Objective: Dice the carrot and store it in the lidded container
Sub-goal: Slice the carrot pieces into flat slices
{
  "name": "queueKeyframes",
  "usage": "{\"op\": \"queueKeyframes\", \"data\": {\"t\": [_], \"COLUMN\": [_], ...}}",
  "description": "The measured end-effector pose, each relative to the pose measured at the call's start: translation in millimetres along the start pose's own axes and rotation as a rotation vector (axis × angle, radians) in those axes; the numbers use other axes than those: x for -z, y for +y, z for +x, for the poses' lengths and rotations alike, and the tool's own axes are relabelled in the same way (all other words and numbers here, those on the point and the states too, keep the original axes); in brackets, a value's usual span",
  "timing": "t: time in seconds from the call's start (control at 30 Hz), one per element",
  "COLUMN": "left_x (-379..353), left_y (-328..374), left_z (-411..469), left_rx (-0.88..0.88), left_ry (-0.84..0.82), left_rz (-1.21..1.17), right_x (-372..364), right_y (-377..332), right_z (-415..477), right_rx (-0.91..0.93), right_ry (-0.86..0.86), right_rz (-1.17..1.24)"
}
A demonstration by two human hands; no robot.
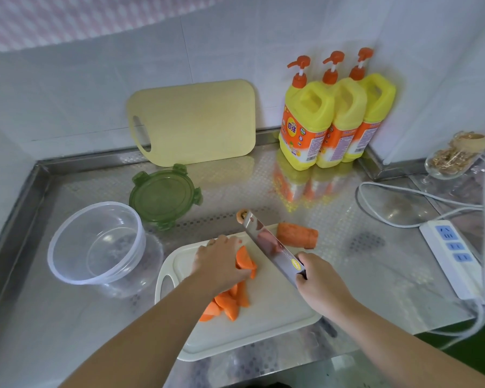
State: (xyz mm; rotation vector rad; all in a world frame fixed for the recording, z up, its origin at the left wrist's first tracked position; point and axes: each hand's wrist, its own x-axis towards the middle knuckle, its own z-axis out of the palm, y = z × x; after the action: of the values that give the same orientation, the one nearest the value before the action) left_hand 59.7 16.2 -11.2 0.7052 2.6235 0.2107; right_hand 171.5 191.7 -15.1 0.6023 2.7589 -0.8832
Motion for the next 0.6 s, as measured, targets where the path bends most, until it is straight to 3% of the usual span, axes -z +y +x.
{"op": "queueKeyframes", "data": {"t": [0.17, 0.4, 0.6], "left_x": [-11.3, -8.8, -7.4], "left_y": [13.9, 9.9, 2.0], "left_z": [7.9, 17.7, 22.2], "left_rx": [-0.11, -0.255, -0.334], "left_ry": [-0.072, -0.139, -0.145], "left_rz": [0.131, 0.052, 0.169], "right_x": [3.2, 5.6, 6.9], "right_y": [0.4, 5.6, 6.7], "right_z": [-1.0, -2.2, -1.7], "right_rx": [0.007, -0.017, -0.007], "right_ry": [-0.003, 0.018, 0.011], "right_rz": [-0.003, -0.02, -0.018]}}
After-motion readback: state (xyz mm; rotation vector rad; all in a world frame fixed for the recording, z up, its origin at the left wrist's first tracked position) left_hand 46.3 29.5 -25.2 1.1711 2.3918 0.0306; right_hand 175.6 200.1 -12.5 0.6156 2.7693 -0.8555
